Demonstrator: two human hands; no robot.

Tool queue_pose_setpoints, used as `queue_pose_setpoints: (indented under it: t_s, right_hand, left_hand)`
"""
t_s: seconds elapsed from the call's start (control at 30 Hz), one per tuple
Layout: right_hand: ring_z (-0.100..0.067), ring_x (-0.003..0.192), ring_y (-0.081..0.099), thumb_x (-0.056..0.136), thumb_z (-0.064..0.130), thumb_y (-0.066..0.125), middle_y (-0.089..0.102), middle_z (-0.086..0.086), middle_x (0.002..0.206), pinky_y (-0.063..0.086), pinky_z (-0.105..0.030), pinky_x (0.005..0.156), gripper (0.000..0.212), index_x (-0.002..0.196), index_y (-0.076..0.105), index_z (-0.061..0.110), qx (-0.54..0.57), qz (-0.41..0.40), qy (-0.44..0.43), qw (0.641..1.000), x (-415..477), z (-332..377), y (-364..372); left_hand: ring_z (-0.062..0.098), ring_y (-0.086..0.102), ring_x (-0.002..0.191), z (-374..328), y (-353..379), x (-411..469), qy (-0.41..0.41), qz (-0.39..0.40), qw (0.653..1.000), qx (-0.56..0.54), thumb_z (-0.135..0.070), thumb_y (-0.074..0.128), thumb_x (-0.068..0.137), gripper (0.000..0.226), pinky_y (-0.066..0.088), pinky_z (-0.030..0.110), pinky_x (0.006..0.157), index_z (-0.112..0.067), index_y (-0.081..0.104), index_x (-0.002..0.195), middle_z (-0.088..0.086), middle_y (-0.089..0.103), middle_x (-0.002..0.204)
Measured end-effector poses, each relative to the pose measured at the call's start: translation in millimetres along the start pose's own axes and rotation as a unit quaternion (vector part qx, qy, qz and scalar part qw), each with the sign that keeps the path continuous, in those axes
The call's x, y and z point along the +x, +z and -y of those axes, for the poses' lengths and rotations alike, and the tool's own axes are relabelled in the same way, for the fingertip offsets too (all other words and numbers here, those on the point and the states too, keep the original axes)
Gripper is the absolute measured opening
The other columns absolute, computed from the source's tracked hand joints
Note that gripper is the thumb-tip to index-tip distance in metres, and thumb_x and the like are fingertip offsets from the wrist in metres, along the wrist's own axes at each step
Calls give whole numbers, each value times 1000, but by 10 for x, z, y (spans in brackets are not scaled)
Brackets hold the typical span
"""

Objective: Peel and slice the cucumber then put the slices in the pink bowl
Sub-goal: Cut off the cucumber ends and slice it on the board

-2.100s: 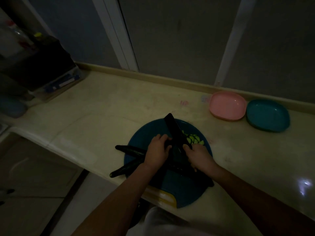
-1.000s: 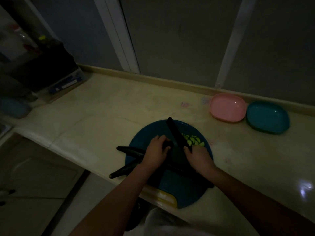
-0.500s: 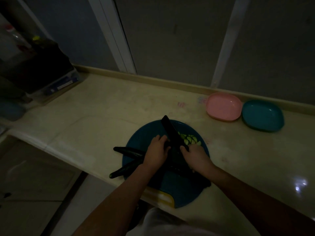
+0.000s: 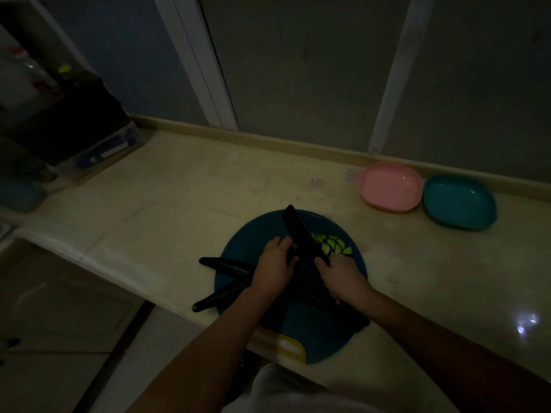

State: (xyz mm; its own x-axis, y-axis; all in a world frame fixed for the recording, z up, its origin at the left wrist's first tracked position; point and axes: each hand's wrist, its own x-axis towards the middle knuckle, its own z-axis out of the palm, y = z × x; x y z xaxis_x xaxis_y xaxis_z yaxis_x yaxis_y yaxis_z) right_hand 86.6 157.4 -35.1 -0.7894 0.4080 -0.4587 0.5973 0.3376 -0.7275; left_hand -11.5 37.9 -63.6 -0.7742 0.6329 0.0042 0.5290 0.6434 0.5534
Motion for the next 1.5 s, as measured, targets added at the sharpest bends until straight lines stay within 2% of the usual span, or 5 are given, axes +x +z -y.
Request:
queue_pose_setpoints:
  t_s: [0.3,0.7,0.87,1.2,1.5]
  right_hand:
    - [-7,28,39,99,29,39,44,-5,50,31,-20,28,45,58,43,11,-30,2,-9,999,50,39,91]
    - [-14,49,44,99,28,40,45,-3,57,36,-27,49,43,59,44,11,-75,-29,-4,997,83,-8,89]
    - [-15,44,45,99,34,37,47,-5,59,34,-21,33,45,61,43,10,-61,-17,7,998,36,-5,17]
    - [-16,40,47,99,33,38,54,-13,63,36,-22,30,45,85,60,-4,-20,-5,-6,1000,-11,-9,54]
    - [-6,25,41,100,29,37,45,-5,50,34,-20,31,47,58,45,8,-34,-14,-1,999,-19,84,100]
  left_hand:
    - [21,50,97,-7,-4,4,-9,-2,1000,-17,-8,61,86,16,35,24,72,-7,57,101,9,55,101]
    - [21,51,93,15,9,10,-23,-4,1000,-16,-13,61,87,13,38,27,72,-7,54,96,9,53,99]
    - [22,50,93,17,18,0,-13,-6,1000,-7,-13,60,88,12,34,24,68,-7,54,97,9,53,98]
    - [24,50,94,-5,14,7,-27,-2,1000,-16,-11,62,86,15,36,26,72,-6,54,99,10,51,100]
    - [22,50,93,-16,5,7,-34,1,999,-12,-9,60,87,14,34,23,70,-5,54,99,10,51,101]
